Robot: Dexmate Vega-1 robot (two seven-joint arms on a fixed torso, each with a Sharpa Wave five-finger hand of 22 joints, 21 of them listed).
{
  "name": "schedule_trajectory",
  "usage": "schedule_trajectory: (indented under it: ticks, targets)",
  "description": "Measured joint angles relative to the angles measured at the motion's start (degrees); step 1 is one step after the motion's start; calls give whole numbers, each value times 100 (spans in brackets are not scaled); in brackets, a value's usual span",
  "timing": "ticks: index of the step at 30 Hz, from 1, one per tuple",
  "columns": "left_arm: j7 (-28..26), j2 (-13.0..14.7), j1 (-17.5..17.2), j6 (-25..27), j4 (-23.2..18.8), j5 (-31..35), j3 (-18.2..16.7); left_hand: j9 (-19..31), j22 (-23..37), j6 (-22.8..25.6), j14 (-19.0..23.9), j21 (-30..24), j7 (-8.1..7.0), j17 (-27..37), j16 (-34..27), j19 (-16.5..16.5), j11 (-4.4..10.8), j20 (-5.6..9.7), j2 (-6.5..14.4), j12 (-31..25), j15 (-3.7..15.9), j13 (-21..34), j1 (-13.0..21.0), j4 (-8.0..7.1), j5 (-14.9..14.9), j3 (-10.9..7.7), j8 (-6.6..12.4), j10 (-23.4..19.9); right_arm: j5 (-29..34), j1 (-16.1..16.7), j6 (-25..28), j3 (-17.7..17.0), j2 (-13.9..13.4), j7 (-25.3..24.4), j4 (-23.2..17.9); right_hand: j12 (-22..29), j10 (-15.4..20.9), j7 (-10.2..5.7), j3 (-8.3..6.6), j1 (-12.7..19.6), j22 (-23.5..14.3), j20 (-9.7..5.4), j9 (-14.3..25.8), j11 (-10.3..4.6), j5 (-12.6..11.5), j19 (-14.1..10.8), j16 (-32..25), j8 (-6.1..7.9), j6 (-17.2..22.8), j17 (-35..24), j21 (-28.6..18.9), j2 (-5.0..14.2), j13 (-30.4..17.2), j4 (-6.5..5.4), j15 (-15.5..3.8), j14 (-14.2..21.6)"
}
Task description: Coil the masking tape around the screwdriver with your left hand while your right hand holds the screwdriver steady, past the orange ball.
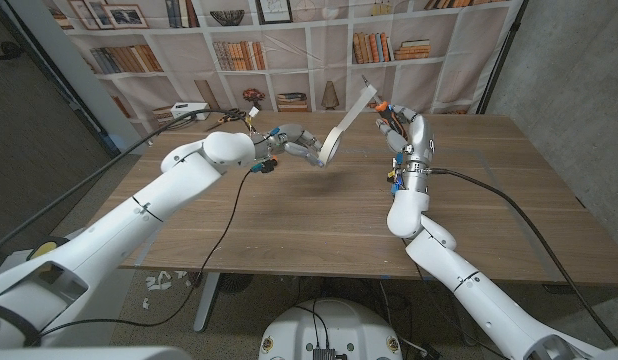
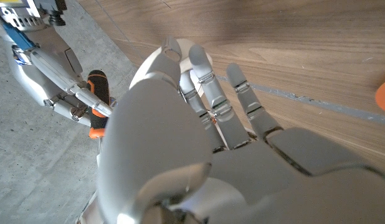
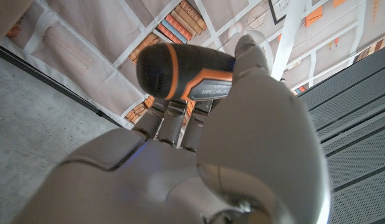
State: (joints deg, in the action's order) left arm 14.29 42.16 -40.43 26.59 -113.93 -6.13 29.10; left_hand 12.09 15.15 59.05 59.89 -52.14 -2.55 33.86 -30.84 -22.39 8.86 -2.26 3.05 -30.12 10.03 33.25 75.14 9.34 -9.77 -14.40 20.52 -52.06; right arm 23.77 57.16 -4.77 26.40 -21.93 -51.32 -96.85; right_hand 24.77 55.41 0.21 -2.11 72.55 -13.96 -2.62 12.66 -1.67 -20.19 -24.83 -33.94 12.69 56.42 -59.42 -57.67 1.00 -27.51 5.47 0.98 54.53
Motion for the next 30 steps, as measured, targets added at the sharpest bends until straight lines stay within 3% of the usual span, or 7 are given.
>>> schedule_trajectory:
  ticks: [1,4,12,19,30]
  targets:
    - [-32,0,0,-10,0,8,0,0,0,0,0,0,0,0,0,0,0,0,0,0,0,0,0,7,0,7,0,0,0,11,0,0,-24,0,-22,0,0,0,0,1,6,0,0,-2,0,0,11,-2,0,-1,0,-1,0,0,-31,64]
    - [-180,-36,-20,-80,28,35,-31,0,0,0,0,-3,0,28,8,0,-8,0,0,7,0,0,0,14,1,14,-3,-8,46,67,-16,5,-133,57,-147,-4,-1,0,1,6,13,0,-1,-42,-1,0,32,-21,-1,-3,0,-6,1,1,-368,258]
    - [-290,-245,-42,-256,290,26,-138,3,-27,0,0,-44,0,28,44,23,-19,-20,-1,29,0,0,1,-1,11,46,-23,-19,358,134,-154,68,-327,465,-410,-6,18,0,23,9,34,14,-2,-61,-1,14,92,-34,-1,-3,-46,-9,26,-8,-368,258]
    - [-184,-373,139,-467,578,-66,-149,20,-32,0,0,-44,0,27,44,52,-19,-9,13,47,0,0,104,0,15,47,-23,-19,426,144,-454,128,-500,854,-620,-43,18,-1,47,15,39,0,-3,-61,-44,61,134,-31,-2,28,-46,-15,26,-17,-368,258]
    - [53,-491,421,-693,911,-107,-48,15,-53,1,0,-88,-1,53,97,93,-19,-9,92,47,0,-1,180,6,17,52,-16,-19,300,86,-664,172,-695,1873,-917,-55,19,-1,55,15,66,0,-2,-61,-51,60,178,-17,-2,11,-105,-15,26,-24,-430,320]
